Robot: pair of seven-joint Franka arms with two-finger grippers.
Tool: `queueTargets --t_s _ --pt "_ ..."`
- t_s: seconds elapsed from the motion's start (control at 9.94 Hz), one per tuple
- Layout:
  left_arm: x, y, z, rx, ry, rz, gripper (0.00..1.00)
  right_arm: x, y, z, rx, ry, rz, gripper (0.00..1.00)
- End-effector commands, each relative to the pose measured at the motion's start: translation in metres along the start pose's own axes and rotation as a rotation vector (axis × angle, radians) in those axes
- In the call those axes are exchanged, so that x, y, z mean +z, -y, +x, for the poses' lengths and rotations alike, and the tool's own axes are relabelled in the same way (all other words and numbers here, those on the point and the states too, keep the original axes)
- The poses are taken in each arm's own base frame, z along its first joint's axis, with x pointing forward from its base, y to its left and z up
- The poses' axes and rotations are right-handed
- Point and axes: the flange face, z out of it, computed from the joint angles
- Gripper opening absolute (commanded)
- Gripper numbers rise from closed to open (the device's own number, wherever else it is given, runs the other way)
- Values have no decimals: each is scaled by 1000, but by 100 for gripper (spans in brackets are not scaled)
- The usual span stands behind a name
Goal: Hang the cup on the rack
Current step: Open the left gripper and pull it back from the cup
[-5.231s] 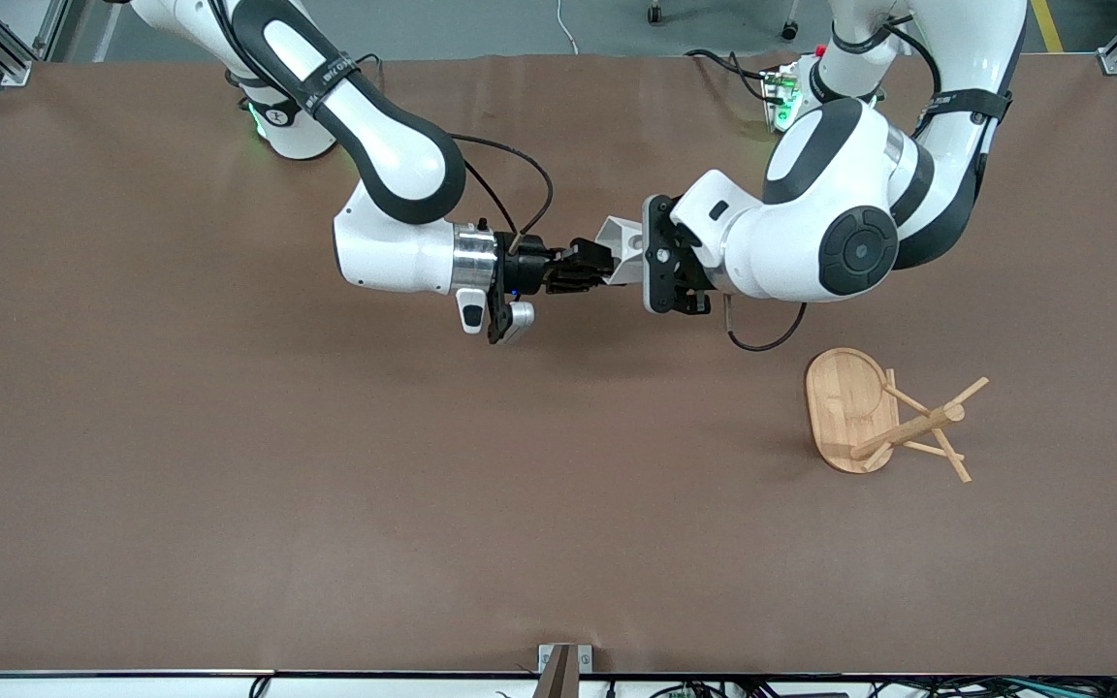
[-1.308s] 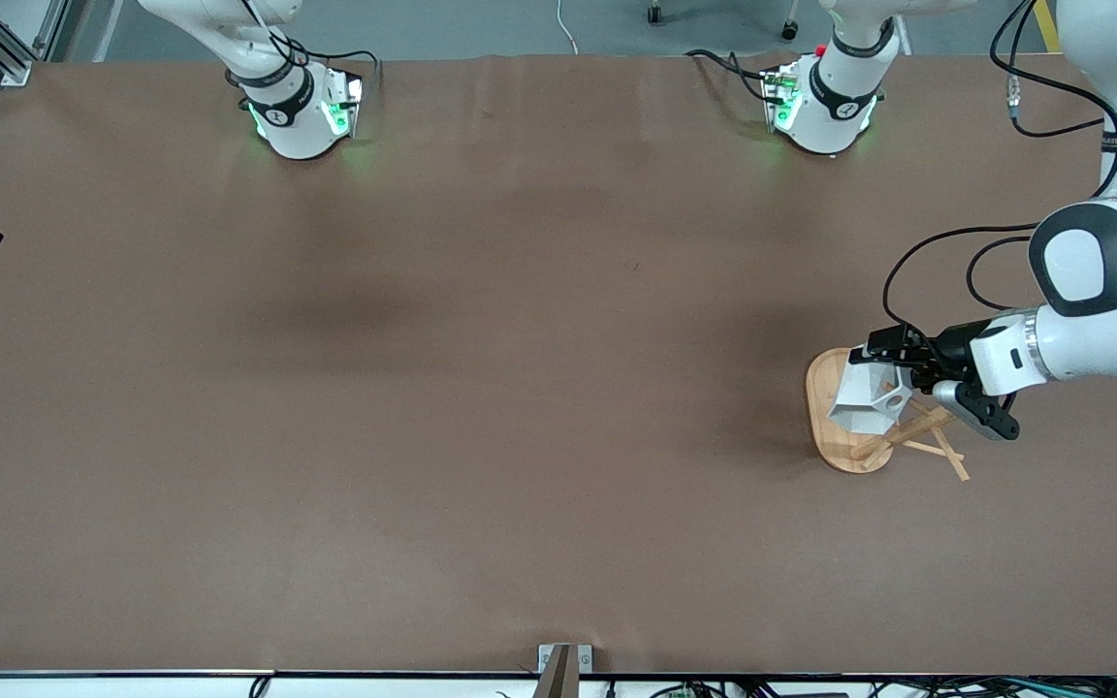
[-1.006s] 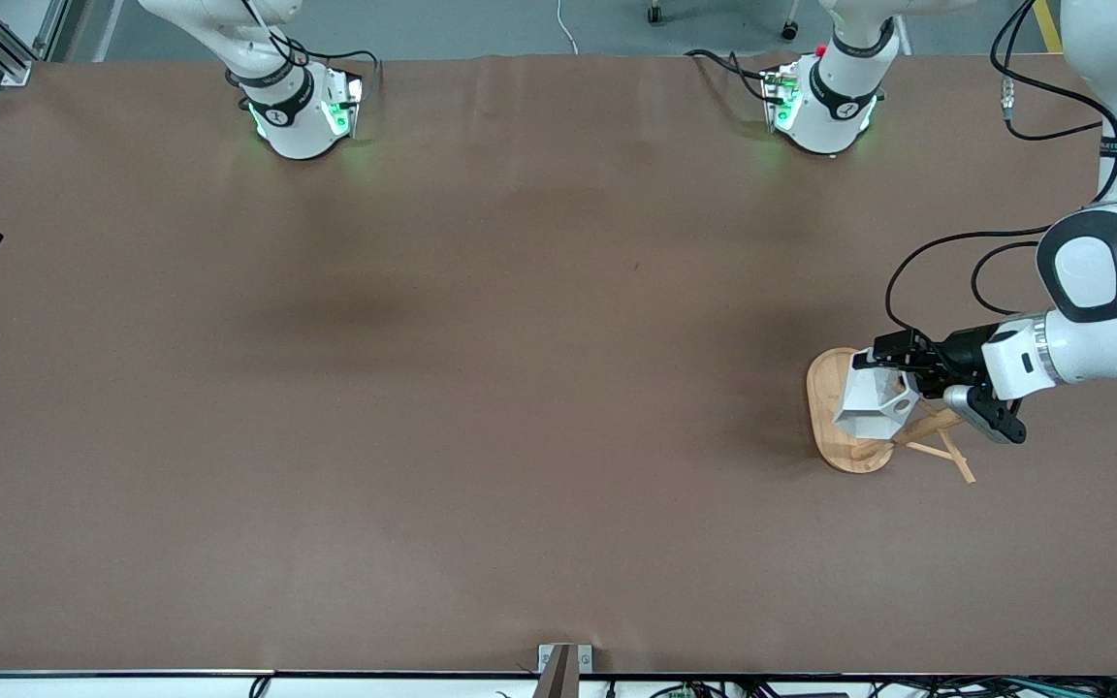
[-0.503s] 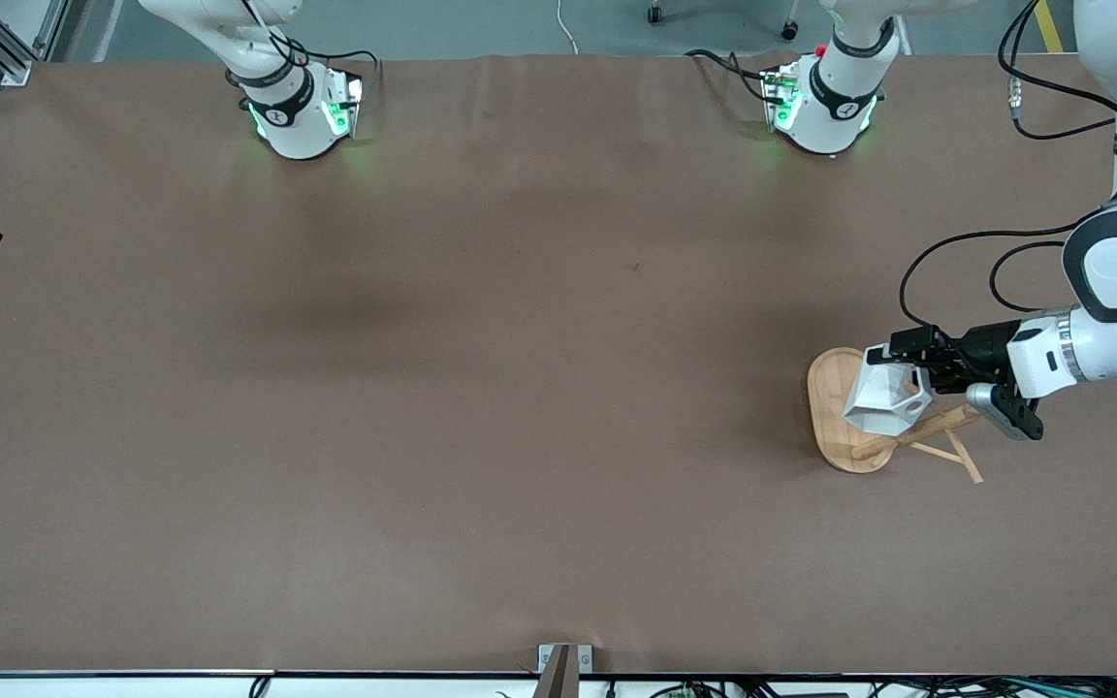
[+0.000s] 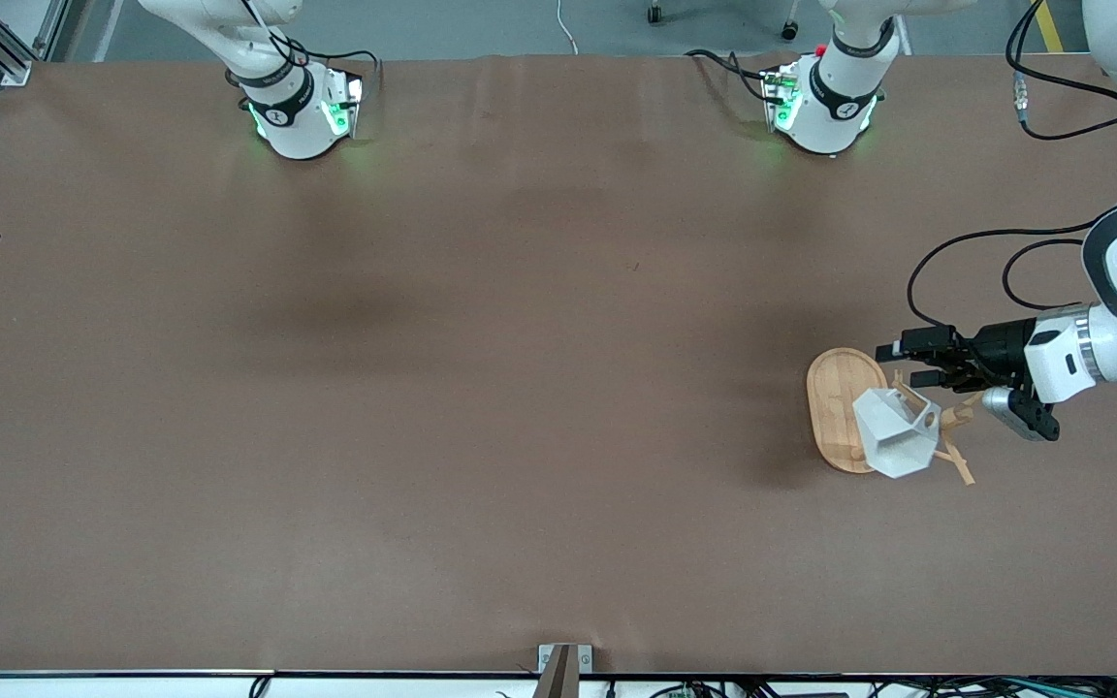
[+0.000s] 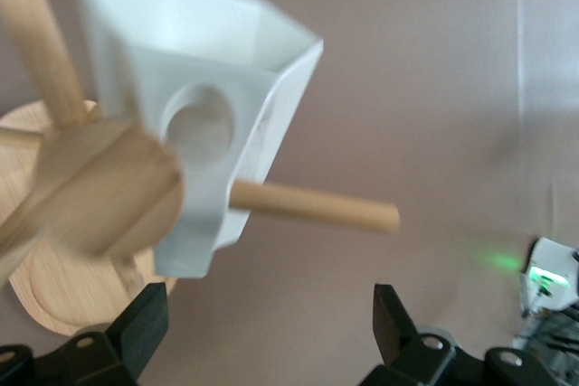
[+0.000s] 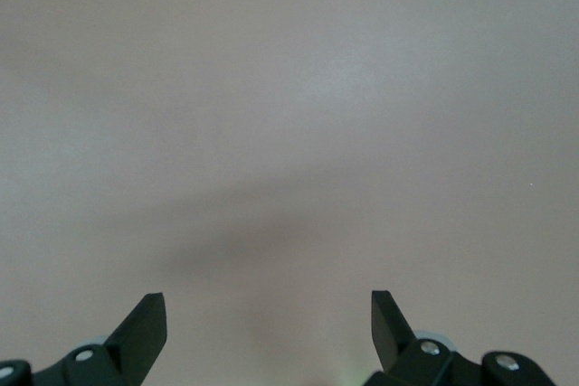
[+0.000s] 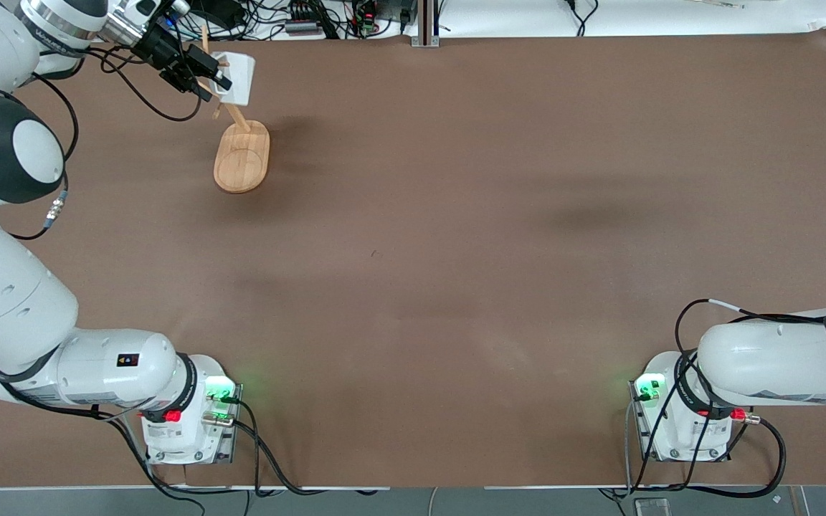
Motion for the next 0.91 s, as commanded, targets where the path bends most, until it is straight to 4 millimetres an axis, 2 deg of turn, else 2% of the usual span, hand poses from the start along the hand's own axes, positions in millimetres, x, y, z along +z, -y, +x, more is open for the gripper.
queueTargets --t_s 0.0,0.4,0.5,0.8 --pt "-9 15 -18 -82 57 59 100 -2 -6 1 -4 -1 -12 100" --pt "-52 -11 -42 -60 113 230 100 -2 -5 1 -5 0 -9 100" --pt "-66 -28 -45 -49 122 312 100 -2 -6 1 -3 0 -9 100" --pt "-86 -103 -47 -102 72 477 100 -2 -6 1 -3 0 -9 100"
